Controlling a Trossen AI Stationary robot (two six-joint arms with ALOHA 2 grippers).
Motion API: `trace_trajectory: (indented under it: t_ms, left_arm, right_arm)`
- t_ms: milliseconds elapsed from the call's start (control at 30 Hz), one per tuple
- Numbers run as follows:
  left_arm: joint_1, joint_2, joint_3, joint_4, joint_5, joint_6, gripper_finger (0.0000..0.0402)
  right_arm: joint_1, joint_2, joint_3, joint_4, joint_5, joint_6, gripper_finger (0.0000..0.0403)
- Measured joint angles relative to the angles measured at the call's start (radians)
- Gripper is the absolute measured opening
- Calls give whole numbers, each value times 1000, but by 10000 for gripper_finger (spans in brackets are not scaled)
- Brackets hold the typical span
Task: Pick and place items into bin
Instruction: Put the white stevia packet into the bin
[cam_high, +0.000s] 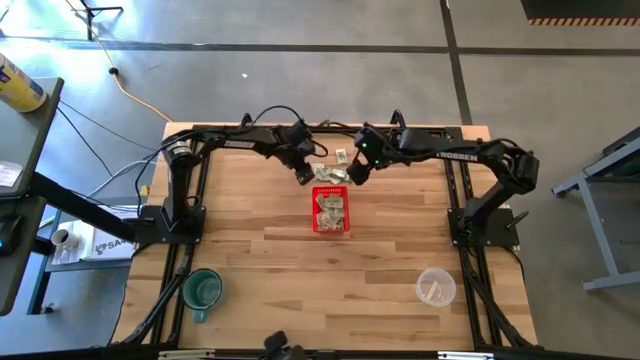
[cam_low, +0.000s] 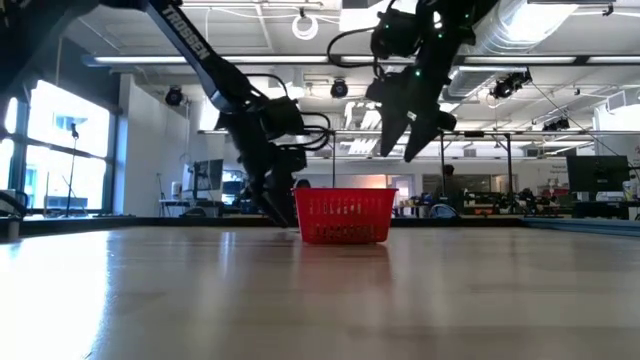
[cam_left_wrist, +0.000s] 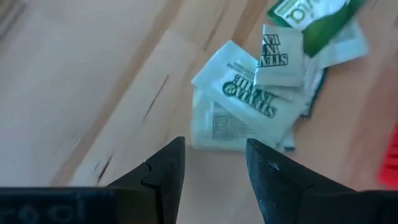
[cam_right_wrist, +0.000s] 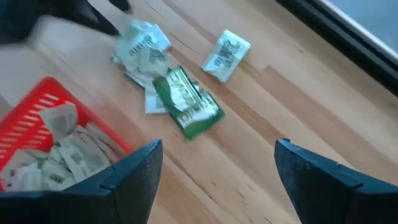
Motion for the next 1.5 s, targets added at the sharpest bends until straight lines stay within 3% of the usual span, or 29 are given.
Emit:
trace_trajectory:
  t_ms: [267, 367, 533, 600, 767, 900, 1000, 1100, 1167, 1333, 1500]
  left_arm:
    - [-28, 38, 2, 42, -37, 112, 193]
    - [-25, 42, 13, 57, -38, 118, 152]
    - [1, 48, 34, 60, -44, 161, 41]
    - [10, 48, 45, 41, -71, 163, 21]
    - [64, 48, 80, -103, -109, 169, 38]
    - [100, 46, 106, -233, -89, 141, 22]
    - [116, 45, 132, -319, 56, 68, 25]
    - [96, 17, 167, -340, 256, 29, 54]
    - [61, -34, 174, -361, 323, 20, 73]
    - [-79, -207, 173, -411, 223, 11, 72]
    - [-214, -354, 174, -419, 37, -68, 51]
  right_arm:
    - [0, 0, 0, 2, 49, -30, 300]
    - [0, 0, 0, -15, 56, -36, 300]
    - [1, 0, 0, -40, 62, -37, 300]
    - [1, 0, 0, -49, 62, -36, 301]
    - [1, 0, 0, -78, 62, -45, 301]
    - [0, 0, 0, -87, 58, -56, 301]
    - [-21, 3, 0, -75, 5, -19, 300]
    - [-94, 37, 0, -25, -148, 98, 301]
    - [-139, 76, 0, 20, -209, 142, 301]
    - [-174, 202, 49, 80, -235, 143, 300]
    - [-166, 399, 256, 20, -216, 94, 300]
